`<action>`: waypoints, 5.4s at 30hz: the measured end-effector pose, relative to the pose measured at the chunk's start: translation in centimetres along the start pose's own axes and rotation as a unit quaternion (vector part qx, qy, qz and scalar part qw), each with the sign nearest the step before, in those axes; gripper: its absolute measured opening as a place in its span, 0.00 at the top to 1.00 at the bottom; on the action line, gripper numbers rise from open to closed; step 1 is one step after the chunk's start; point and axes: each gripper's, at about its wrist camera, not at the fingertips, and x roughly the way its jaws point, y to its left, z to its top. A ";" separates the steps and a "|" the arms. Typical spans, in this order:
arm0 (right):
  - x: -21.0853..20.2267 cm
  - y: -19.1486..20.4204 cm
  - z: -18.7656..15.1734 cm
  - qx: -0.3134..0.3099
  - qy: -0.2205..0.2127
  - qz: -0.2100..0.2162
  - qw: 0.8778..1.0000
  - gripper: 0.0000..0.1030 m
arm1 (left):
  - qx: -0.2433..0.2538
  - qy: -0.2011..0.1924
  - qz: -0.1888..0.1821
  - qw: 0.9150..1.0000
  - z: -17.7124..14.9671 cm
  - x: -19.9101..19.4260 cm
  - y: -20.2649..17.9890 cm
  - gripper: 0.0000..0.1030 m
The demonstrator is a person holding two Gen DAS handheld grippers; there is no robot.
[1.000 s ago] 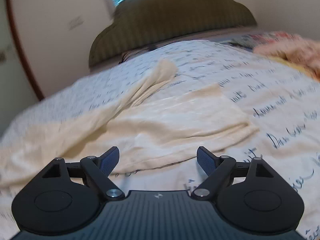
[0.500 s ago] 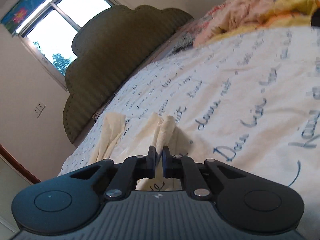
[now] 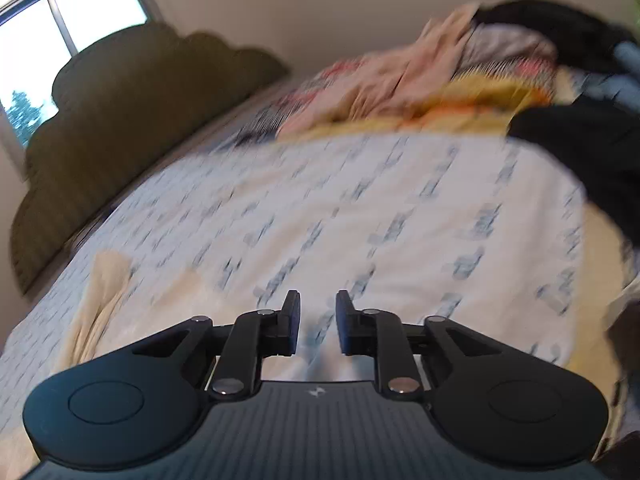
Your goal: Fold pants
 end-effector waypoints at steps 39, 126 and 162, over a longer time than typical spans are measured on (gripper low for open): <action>5.2 18.8 3.6 -0.085 0.070 0.285 0.952 0.91 | 0.225 -0.036 -0.055 0.972 3.6 1.1 -15.2 0.11; 4.7 -1.0 -0.5 0.067 0.144 0.196 0.968 0.87 | 0.212 0.084 -0.161 0.960 1.2 0.4 -15.0 0.68; 3.1 8.7 -0.2 -0.227 0.100 0.171 0.954 0.76 | 0.196 0.080 -0.090 0.973 3.6 2.3 -9.1 0.29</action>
